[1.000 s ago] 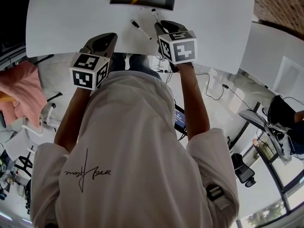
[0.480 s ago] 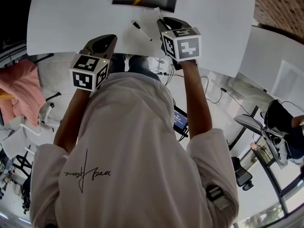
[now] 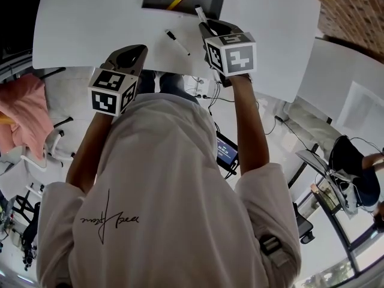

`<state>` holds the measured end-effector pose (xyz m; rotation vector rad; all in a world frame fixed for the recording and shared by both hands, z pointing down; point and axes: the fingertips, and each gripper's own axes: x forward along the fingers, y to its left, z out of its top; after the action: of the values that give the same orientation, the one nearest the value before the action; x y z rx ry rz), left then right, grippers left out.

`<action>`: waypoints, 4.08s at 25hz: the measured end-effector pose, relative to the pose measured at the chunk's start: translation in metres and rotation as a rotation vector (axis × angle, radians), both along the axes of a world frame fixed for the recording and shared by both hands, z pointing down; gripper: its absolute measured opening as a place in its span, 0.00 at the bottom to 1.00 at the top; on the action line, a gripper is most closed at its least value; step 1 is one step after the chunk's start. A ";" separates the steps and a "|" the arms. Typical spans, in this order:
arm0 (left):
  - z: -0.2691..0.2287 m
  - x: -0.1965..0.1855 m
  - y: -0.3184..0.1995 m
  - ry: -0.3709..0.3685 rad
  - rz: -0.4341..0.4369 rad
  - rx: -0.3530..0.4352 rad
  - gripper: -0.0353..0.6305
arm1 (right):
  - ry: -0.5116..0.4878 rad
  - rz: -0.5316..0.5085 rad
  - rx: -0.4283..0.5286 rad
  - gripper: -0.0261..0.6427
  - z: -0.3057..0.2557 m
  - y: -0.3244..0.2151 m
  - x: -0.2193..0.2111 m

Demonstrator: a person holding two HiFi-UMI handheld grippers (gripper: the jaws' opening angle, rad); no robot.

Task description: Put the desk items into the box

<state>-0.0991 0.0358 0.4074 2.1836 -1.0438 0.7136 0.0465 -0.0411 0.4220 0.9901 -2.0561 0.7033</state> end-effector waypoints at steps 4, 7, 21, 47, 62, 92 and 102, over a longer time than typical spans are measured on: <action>0.000 -0.003 0.000 0.001 -0.007 -0.004 0.06 | 0.000 -0.020 0.009 0.16 -0.004 -0.008 -0.007; 0.002 -0.006 0.004 0.000 -0.008 -0.010 0.06 | 0.004 -0.030 0.016 0.16 -0.005 -0.011 -0.013; 0.000 -0.016 0.005 0.003 -0.013 -0.006 0.06 | 0.009 -0.029 0.021 0.16 -0.006 -0.026 -0.022; 0.009 -0.039 -0.009 0.006 -0.054 -0.030 0.06 | 0.039 -0.016 -0.013 0.16 0.016 -0.057 -0.027; 0.014 -0.057 -0.014 0.007 -0.082 -0.048 0.06 | 0.064 -0.011 -0.036 0.16 0.030 -0.070 -0.031; 0.023 -0.071 -0.024 0.019 -0.137 -0.089 0.06 | 0.130 -0.025 -0.085 0.16 0.057 -0.085 -0.026; 0.022 -0.072 -0.025 0.016 -0.147 -0.087 0.06 | 0.144 -0.061 -0.106 0.16 0.063 -0.083 -0.029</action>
<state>-0.1707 0.0109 0.4298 2.0122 -1.1306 0.6613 0.0177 -0.1240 0.4852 0.8886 -1.8968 0.6817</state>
